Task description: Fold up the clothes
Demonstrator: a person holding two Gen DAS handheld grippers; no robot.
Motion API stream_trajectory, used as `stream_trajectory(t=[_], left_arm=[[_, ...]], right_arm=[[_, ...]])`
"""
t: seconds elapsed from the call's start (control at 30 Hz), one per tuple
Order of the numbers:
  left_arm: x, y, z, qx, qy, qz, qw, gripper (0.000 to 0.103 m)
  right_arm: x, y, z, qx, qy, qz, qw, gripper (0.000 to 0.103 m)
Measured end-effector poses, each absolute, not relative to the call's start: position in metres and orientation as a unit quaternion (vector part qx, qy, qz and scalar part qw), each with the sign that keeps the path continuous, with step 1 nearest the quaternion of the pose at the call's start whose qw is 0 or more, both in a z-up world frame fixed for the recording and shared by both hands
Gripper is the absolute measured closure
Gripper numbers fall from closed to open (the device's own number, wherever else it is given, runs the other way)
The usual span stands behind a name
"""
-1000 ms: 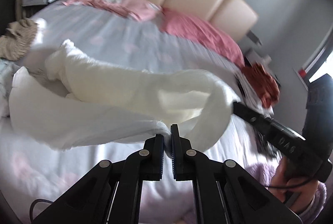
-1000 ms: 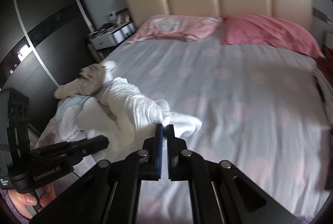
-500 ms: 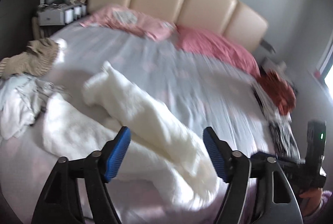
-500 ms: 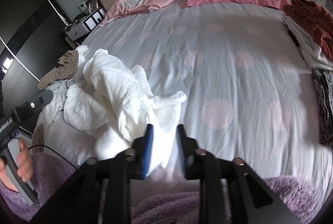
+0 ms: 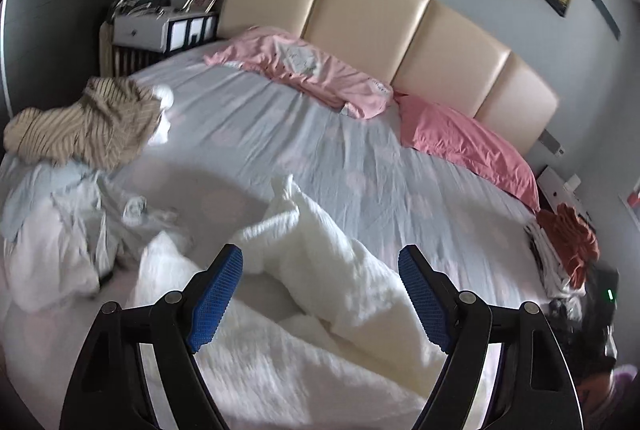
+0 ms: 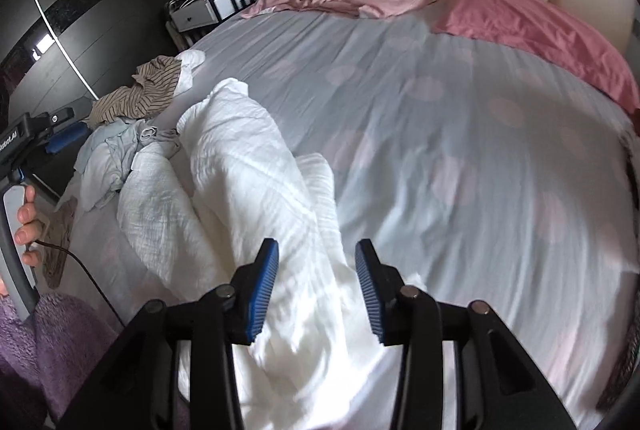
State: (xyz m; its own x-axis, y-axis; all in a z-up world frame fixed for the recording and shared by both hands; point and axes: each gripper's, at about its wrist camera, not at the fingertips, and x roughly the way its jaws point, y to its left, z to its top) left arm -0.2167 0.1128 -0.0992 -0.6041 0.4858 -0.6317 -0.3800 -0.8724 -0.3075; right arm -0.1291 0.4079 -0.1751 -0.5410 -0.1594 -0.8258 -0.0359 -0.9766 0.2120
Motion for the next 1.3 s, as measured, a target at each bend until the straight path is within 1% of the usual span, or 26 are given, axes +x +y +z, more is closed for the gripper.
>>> stream_trajectory(t=[0.1,0.23,0.37,0.47,0.6,0.67,0.7,0.73,0.77,0.8,0.83,0.87,0.93,1.03,1.3], left_arm=[[-0.235,0.104,-0.115,-0.383,-0.062,0.886,0.253,0.022],[-0.267,0.095,-0.154,-0.424,0.017,0.877,0.226,0.022],[-0.289,0.08,-0.196,-0.461,0.057,0.863,0.201,0.022],[-0.299,0.066,-0.224,-0.486,0.061,0.853,0.179,0.022],[-0.305,0.046,-0.252,-0.51,0.043,0.848,0.139,0.022],[-0.307,0.037,-0.265,-0.527,0.018,0.839,0.132,0.033],[-0.307,0.035,-0.27,-0.536,0.006,0.834,0.133,0.045],[-0.306,0.037,-0.268,-0.534,0.007,0.835,0.136,0.054],[-0.304,0.04,-0.267,-0.53,0.01,0.836,0.14,0.058],[-0.302,0.042,-0.265,-0.526,0.014,0.838,0.144,0.067],[-0.3,0.044,-0.263,-0.522,0.017,0.84,0.148,0.076],[-0.298,0.047,-0.261,-0.518,0.02,0.842,0.152,0.08],[-0.294,0.049,-0.253,-0.507,0.022,0.847,0.157,0.083],[-0.29,0.049,-0.23,-0.486,0.016,0.86,0.157,0.084],[-0.283,0.057,-0.161,-0.426,0.004,0.887,0.178,0.085]], right_arm=[[-0.16,0.406,-0.189,0.491,-0.095,-0.865,0.039,0.064],[-0.198,0.402,-0.209,0.507,-0.087,-0.856,0.053,0.064],[-0.233,0.398,-0.233,0.529,-0.083,-0.843,0.054,0.064],[-0.253,0.398,-0.252,0.547,-0.088,-0.831,0.053,0.064],[-0.266,0.395,-0.276,0.567,-0.093,-0.817,0.054,0.064],[-0.268,0.392,-0.285,0.574,-0.092,-0.812,0.055,0.066],[-0.267,0.391,-0.287,0.572,-0.093,-0.813,0.057,0.073],[-0.266,0.39,-0.288,0.57,-0.093,-0.814,0.06,0.077],[-0.264,0.389,-0.286,0.567,-0.092,-0.817,0.059,0.085],[-0.261,0.389,-0.284,0.563,-0.089,-0.82,0.056,0.091],[-0.259,0.389,-0.281,0.559,-0.087,-0.823,0.053,0.092],[-0.256,0.39,-0.276,0.552,-0.086,-0.828,0.049,0.094],[-0.249,0.394,-0.265,0.537,-0.088,-0.838,0.04,0.095],[-0.234,0.404,-0.238,0.509,-0.082,-0.857,0.011,0.096],[-0.166,0.492,-0.145,0.429,-0.071,-0.891,-0.126,0.097]])
